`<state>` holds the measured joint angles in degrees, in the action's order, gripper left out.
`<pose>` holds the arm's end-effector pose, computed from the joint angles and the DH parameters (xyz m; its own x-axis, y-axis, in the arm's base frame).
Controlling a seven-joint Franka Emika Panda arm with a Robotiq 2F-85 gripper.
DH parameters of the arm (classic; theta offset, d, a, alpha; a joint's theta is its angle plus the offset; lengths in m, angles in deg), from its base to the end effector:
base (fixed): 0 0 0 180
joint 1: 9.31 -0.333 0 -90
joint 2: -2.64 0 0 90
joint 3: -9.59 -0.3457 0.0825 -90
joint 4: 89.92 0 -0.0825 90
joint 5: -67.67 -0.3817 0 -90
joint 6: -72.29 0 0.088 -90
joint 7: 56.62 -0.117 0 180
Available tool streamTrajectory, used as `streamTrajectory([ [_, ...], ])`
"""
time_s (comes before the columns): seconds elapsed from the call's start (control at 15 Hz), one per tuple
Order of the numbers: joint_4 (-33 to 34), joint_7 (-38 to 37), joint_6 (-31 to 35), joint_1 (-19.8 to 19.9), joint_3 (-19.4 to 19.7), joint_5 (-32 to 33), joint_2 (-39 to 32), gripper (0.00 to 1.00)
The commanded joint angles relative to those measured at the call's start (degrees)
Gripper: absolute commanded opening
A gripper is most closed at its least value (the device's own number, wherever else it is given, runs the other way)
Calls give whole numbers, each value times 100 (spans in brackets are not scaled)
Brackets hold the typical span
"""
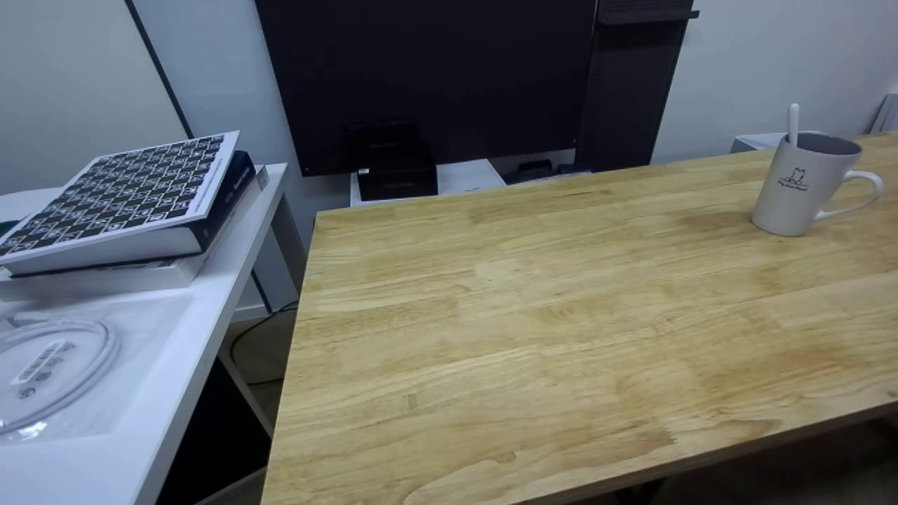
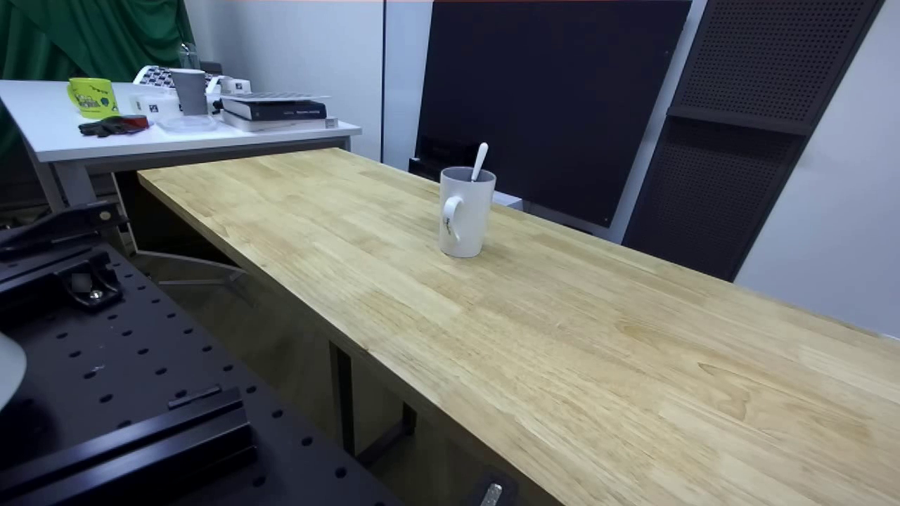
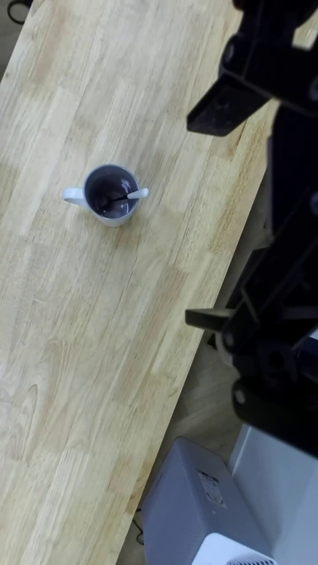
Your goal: Take the spoon out of the mug and put it on the table
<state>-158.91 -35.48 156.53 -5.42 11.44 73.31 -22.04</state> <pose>0.6690 -0.0748 0.5416 0.9473 0.2564 -0.1923 0.2695 -0.9619 0.0452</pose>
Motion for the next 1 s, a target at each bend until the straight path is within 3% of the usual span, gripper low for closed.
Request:
streamTrajectory([
  [0.0, -249, 146, 335, 0, -100, -170, -93, 100],
  [0.93, -507, 275, 347, -30, -479, -335, -1132, 100],
])
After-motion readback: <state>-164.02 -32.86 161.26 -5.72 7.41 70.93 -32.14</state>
